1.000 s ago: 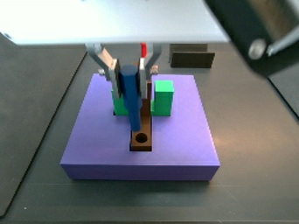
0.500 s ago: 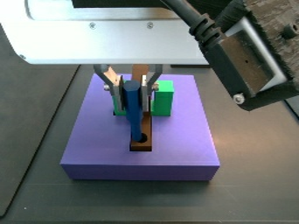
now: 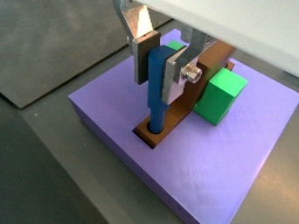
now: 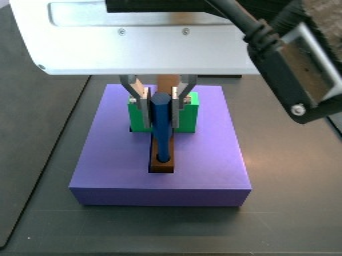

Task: Pick up the blue object. Move up. Move to above the board. Insert the blue object.
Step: Insert the blue object.

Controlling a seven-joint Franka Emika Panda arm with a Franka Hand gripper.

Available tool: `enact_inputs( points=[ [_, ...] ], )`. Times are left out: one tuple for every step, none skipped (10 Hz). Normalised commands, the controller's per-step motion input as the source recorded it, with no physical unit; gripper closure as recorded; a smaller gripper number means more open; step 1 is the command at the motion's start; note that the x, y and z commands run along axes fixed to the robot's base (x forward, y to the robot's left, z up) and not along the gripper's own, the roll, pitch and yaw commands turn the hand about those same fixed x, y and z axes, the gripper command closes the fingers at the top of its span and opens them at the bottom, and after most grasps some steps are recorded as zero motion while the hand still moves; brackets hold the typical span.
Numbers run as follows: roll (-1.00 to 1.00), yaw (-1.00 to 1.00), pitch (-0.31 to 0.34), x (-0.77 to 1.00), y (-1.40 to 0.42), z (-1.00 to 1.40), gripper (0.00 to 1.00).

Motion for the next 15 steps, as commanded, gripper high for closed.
enact_inputs(
  points=[
    [0.00, 0.00, 0.000, -0.01, 0.00, -0.11, 1.00],
    [0.00, 0.00, 0.000, -0.03, 0.00, -0.09, 1.00],
    [0.00, 0.00, 0.000, -0.01, 0.00, -0.11, 1.00],
    [0.04, 0.00, 0.000, -0.05, 0.00, -0.18, 1.00],
    [0.03, 0.00, 0.000, 0.00, -0.02, -0.22, 1.00],
    [0.01, 0.00, -0.017, 0.00, -0.05, -0.26, 1.00],
    [0.00, -0.01, -0.029, 0.00, -0.05, -0.29, 1.00],
    [0.00, 0.00, -0.033, 0.02, -0.07, -0.29, 1.00],
    [0.03, 0.00, -0.014, 0.05, -0.03, -0.32, 1.00],
    [0.15, -0.03, 0.000, -0.03, 0.00, -0.36, 1.00],
    [0.16, -0.02, 0.000, 0.00, 0.00, -0.30, 1.00],
    [0.19, -0.04, 0.010, 0.05, -0.02, -0.29, 1.00],
    [0.23, 0.00, 0.107, 0.31, 0.00, -0.12, 1.00],
    [0.41, 0.00, 0.210, 0.18, 0.00, 0.00, 1.00],
    [0.48, 0.00, 0.217, 0.07, 0.00, -0.02, 1.00]
  ],
)
